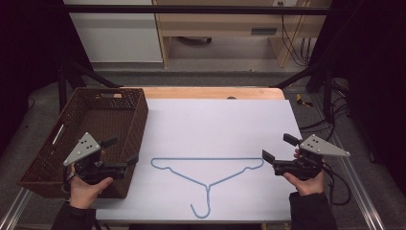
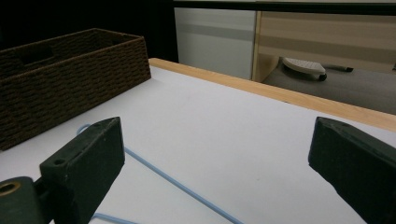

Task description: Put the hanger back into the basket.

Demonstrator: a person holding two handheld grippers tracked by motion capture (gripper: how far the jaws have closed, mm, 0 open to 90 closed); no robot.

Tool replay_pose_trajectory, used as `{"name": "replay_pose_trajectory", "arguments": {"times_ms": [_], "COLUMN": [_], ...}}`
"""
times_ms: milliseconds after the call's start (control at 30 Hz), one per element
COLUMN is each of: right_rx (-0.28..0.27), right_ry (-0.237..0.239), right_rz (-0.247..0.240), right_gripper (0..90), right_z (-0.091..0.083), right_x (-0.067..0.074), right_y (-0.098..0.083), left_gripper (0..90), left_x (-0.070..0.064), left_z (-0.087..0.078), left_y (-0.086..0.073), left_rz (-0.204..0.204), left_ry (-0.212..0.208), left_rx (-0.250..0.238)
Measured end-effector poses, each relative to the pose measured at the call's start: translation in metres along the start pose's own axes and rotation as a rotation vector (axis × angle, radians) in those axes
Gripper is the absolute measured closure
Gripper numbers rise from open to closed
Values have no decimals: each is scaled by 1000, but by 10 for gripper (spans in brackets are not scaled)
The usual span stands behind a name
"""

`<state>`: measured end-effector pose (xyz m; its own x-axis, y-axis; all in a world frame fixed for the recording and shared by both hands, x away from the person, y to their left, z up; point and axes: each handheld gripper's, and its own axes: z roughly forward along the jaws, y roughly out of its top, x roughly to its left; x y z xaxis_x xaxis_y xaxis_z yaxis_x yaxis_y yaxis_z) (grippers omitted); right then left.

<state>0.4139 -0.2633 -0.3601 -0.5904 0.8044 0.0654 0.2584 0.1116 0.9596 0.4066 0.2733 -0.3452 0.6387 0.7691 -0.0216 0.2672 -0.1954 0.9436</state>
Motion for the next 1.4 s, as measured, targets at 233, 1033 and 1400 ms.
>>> {"name": "replay_pose_trajectory", "arguments": {"times_ms": [233, 1033, 1400], "right_rx": [22, 239, 347], "right_ry": [6, 116, 183], "right_rz": [-12, -126, -180], "right_gripper": [54, 130, 204], "right_z": [3, 75, 110], "right_x": [6, 72, 102], "right_y": [2, 0, -14], "left_gripper": [57, 60, 60], "left_x": [-3, -11, -10], "left_z": [1, 13, 11], "left_y": [0, -4, -3], "left_rz": [3, 31, 33], "left_ry": [0, -10, -7], "left_rx": [5, 39, 35]}}
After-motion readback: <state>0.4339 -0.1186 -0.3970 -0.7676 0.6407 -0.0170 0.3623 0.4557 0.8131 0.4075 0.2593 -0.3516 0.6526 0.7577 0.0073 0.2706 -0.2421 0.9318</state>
